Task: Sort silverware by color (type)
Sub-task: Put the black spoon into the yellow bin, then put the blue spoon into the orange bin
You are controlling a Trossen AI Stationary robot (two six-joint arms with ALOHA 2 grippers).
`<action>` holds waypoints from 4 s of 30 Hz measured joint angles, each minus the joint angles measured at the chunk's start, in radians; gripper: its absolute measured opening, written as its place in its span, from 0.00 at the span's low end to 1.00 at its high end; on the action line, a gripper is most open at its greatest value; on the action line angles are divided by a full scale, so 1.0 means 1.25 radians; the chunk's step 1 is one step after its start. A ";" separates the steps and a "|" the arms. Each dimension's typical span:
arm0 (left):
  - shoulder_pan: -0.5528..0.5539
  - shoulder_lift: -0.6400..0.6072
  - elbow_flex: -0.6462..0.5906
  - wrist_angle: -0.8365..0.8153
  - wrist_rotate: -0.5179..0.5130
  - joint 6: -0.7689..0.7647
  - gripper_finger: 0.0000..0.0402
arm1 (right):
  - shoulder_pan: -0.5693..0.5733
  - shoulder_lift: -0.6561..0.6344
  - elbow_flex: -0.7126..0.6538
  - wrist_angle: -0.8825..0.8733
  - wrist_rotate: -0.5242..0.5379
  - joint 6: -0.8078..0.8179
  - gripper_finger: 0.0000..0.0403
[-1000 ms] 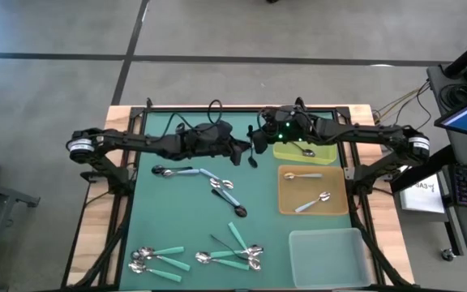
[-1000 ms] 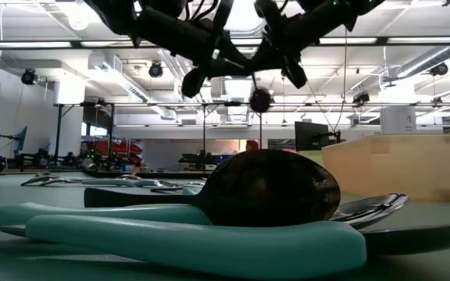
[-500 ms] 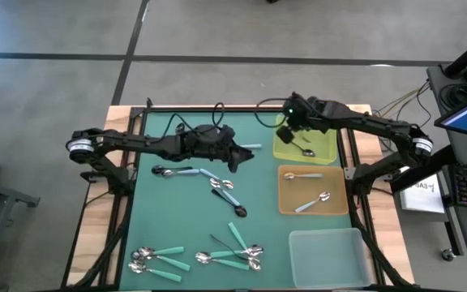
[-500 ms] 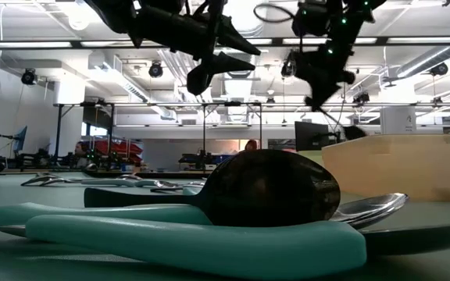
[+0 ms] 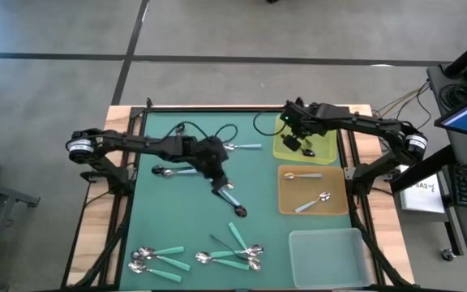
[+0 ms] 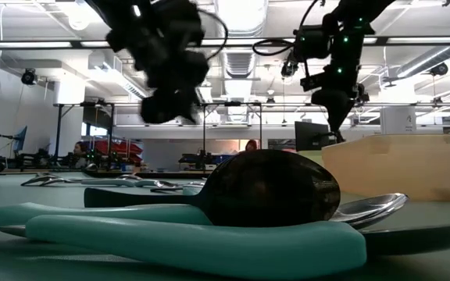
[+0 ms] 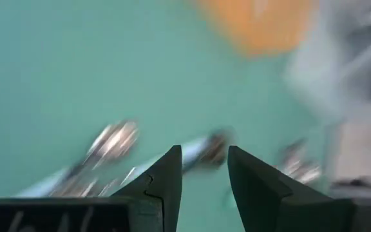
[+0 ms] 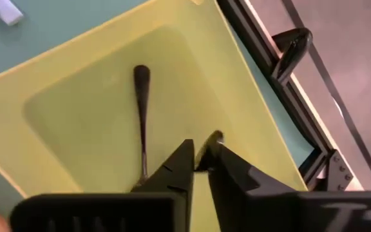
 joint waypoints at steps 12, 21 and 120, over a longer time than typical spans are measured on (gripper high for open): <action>-0.001 0.004 -0.016 -0.254 -0.258 0.186 0.27 | 0.000 0.000 -0.001 0.002 0.001 0.060 0.32; 0.000 0.075 -0.016 -0.210 -0.290 0.428 0.27 | 0.000 0.000 -0.001 0.003 -0.001 0.079 0.34; 0.040 -0.022 -0.017 0.550 -0.405 -0.163 0.07 | 0.119 -0.029 -0.041 0.774 -0.394 0.392 0.38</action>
